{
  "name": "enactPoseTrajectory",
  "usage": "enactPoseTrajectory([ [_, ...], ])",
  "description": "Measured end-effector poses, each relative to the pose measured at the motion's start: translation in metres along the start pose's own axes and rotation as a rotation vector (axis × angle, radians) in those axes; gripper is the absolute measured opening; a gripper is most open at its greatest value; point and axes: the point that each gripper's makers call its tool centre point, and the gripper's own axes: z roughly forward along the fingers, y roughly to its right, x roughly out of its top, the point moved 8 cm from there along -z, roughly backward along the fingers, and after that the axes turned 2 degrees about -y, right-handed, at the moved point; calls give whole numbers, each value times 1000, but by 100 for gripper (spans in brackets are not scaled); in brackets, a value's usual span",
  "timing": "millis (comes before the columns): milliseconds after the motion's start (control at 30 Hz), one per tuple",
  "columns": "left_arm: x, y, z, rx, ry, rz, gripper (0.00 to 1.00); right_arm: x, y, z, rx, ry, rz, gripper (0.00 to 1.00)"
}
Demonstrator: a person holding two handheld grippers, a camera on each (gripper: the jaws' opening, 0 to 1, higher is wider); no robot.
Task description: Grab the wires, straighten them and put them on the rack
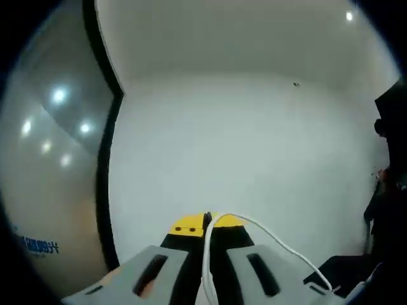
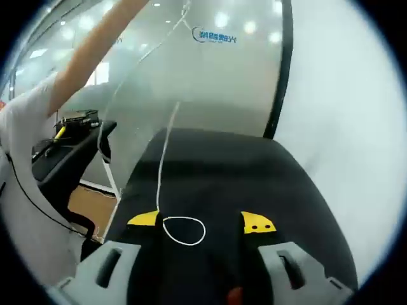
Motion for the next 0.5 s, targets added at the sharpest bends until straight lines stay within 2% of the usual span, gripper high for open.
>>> enactPoseTrajectory([
  [33, -17, -9, 6, 36, -61, 19, 0, 3, 4, -4, -22, 24, 8, 43],
  [67, -25, -27, 24, 54, -99, 25, 0, 8, 10, -12, -58, 66, 4, 41],
  [100, -34, -32, 28, 61, -122, 23, 0, 14, 29, -21, -121, 82, 14, 39],
  [133, -57, -40, 25, 104, -176, 27, 0, 18, 37, -30, -172, 106, 28, 37],
  [167, -63, -50, 27, 140, -186, 53, 0, 22, 25, -38, -110, 196, 66, 32],
  [200, -64, -60, 33, 168, -165, 56, 0, 28, 15, -43, 22, 253, 119, 31],
  [233, -58, -66, 36, 194, -137, 35, 0, 30, 3, -47, 120, 253, 217, 32],
  [267, -46, -69, 41, 194, -112, 14, 0, 29, -7, -44, 203, 203, 307, 33],
  [300, -35, -66, 44, 183, -74, -11, 0, 25, -25, -35, 296, 129, 334, 34],
  [333, -22, -56, 41, 160, -43, -24, 0, 23, -32, -27, 307, 119, 319, 35],
  [400, 5, -40, 48, 134, -24, 21, 0, 11, -53, 1, 337, 61, 290, 36],
  [433, 18, -32, 49, 128, -12, 36, 0, 1, -65, 17, 361, -9, 326, 39],
  [467, 26, -18, 42, 119, -6, 37, 0, -7, -78, 41, 372, -52, 385, 47],
  [500, 37, -9, 42, 111, 7, 44, 0, -12, -90, 56, 423, -63, 423, 52],
])
